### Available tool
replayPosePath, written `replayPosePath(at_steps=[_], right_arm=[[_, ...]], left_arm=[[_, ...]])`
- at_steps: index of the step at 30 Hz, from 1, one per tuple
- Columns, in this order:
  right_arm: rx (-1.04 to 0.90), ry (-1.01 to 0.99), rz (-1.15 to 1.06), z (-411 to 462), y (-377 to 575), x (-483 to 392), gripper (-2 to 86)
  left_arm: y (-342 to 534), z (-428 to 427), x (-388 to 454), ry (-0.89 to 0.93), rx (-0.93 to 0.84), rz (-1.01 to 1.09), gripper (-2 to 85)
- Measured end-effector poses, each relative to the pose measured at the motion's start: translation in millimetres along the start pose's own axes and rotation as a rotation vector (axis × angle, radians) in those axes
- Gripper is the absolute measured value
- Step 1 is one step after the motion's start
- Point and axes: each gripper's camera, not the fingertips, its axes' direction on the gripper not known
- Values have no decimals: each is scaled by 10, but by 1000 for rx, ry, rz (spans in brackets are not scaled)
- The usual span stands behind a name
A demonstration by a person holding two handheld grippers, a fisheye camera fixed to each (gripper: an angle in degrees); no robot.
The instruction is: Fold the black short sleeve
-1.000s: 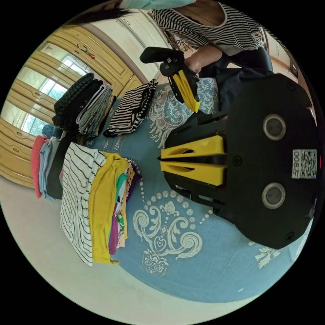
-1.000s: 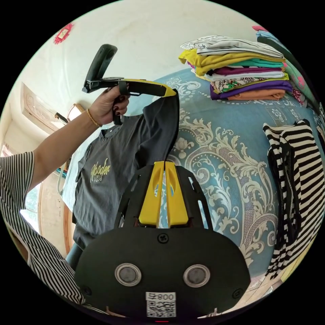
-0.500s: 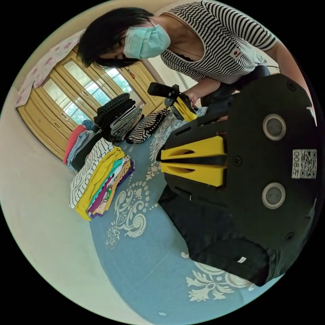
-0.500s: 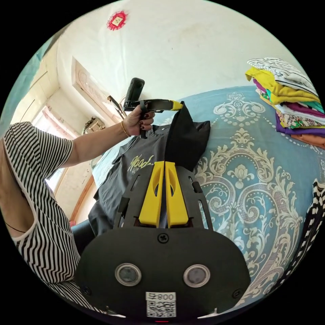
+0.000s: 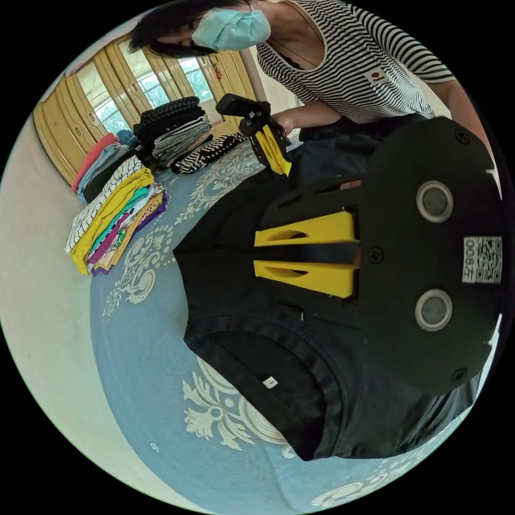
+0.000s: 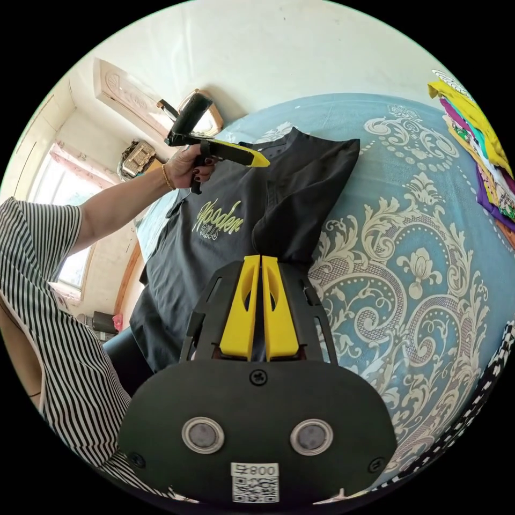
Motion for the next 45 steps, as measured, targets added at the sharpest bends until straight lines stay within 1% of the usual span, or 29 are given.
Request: replayPosePath(at_steps=[3,7,9,12,16,20,23,26,29,33,35,39,42,45], right_arm=[[-32,3,3,78,-73,6,3],[-44,-23,17,106,-121,69,2],[-34,-33,25,83,-123,102,2],[-26,-43,39,61,-137,152,3],[10,-90,47,-29,-139,223,8],[129,-165,53,-243,-86,313,11],[207,-111,113,-325,-57,394,9],[206,-65,157,-288,-86,445,5],[153,10,195,-190,-165,462,2],[91,-42,150,-74,-253,434,0],[24,-128,113,39,-318,431,0],[-7,-132,77,111,-385,370,0],[56,-113,78,-12,-369,377,0],[187,-132,101,-216,-296,447,0]], left_arm=[[-173,137,97,20,-27,50,58],[-422,368,221,-46,-79,101,72],[-482,434,232,-98,-92,94,73],[-521,562,218,-114,-151,81,59],[-498,498,312,-131,-115,106,16],[-513,400,400,-142,-66,130,6],[-554,387,440,-161,-56,143,4],[-598,474,468,-202,-100,155,4],[-596,573,499,-245,-141,160,5],[-554,577,523,-249,-130,145,5],[-510,552,531,-257,-112,131,5],[-438,499,548,-289,-79,101,4],[-354,405,578,-315,-28,75,2],[-260,337,672,-246,35,105,2]])
